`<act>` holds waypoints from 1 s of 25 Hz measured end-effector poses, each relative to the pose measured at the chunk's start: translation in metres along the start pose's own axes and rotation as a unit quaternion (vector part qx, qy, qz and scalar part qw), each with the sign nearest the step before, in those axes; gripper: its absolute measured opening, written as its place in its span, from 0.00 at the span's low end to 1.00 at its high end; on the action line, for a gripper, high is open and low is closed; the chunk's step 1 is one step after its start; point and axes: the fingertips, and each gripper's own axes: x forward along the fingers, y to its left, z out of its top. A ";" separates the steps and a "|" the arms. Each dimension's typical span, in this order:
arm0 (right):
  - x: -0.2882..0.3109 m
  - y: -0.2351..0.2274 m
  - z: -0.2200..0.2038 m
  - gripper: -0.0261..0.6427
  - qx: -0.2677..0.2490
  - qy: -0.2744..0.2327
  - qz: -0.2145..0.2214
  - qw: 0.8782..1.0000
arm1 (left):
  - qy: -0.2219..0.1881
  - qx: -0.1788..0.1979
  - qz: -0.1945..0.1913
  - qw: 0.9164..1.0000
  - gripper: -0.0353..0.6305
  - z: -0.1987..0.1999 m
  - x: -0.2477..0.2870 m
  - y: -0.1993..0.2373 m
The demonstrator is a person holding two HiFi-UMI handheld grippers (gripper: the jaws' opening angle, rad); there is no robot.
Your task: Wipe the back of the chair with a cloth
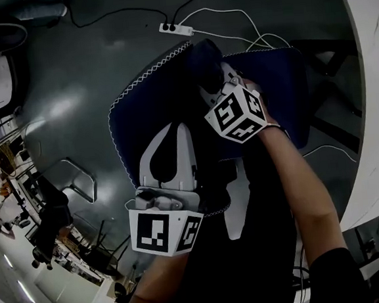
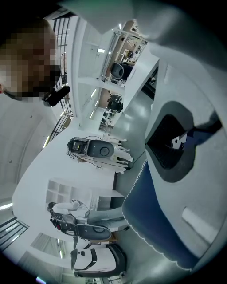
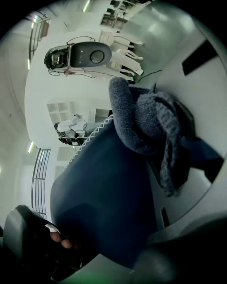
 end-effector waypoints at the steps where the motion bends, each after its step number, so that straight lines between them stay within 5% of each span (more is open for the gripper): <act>1: 0.003 0.002 0.004 0.16 -0.011 0.000 0.003 1.000 | -0.002 -0.002 0.001 1.000 0.07 0.001 0.000 0.001; 11: 0.000 0.062 -0.002 0.16 -0.098 0.023 0.061 0.993 | -0.021 -0.015 -0.013 1.000 0.07 0.009 -0.018 -0.002; 25: -0.058 0.174 -0.042 0.16 -0.089 0.051 0.137 0.985 | -0.020 -0.008 -0.037 0.999 0.07 -0.001 -0.058 -0.026</act>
